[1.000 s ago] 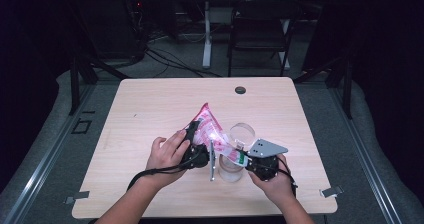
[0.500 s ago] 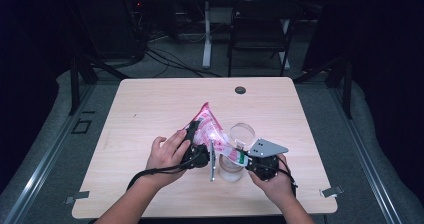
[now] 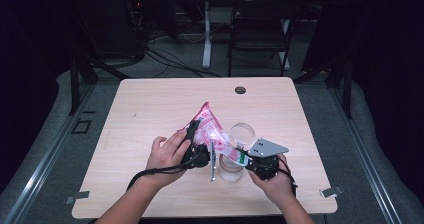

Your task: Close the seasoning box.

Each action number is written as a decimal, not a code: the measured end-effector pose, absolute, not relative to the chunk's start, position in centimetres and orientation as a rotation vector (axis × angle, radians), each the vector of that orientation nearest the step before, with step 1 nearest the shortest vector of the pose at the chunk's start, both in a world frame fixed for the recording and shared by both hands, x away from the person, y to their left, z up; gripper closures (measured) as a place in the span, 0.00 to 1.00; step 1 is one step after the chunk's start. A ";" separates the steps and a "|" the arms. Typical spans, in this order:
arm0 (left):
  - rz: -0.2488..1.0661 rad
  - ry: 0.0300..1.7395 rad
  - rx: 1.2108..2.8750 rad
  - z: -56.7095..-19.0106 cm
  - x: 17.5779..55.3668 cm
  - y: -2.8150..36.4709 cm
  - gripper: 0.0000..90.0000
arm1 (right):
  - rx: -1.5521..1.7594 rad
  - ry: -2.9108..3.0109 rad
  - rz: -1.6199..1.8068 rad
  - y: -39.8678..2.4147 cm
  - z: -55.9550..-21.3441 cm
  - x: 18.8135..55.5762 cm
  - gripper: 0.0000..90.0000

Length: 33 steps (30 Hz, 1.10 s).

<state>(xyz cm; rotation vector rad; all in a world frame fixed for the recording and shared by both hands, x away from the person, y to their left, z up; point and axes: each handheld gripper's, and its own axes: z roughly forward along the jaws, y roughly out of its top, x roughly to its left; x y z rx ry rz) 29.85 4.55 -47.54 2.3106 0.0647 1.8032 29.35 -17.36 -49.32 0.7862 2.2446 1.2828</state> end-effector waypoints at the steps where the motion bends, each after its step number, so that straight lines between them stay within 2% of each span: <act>1: 1.803 0.061 2.301 -47.6 29.9 4.5 0.69 | 0.787 2.243 1.283 -17.4 -49.3 29.3 0.99; 33: 1.826 0.034 2.313 -47.7 29.7 4.2 0.69 | 0.783 2.275 1.254 -17.3 -50.0 29.7 1.00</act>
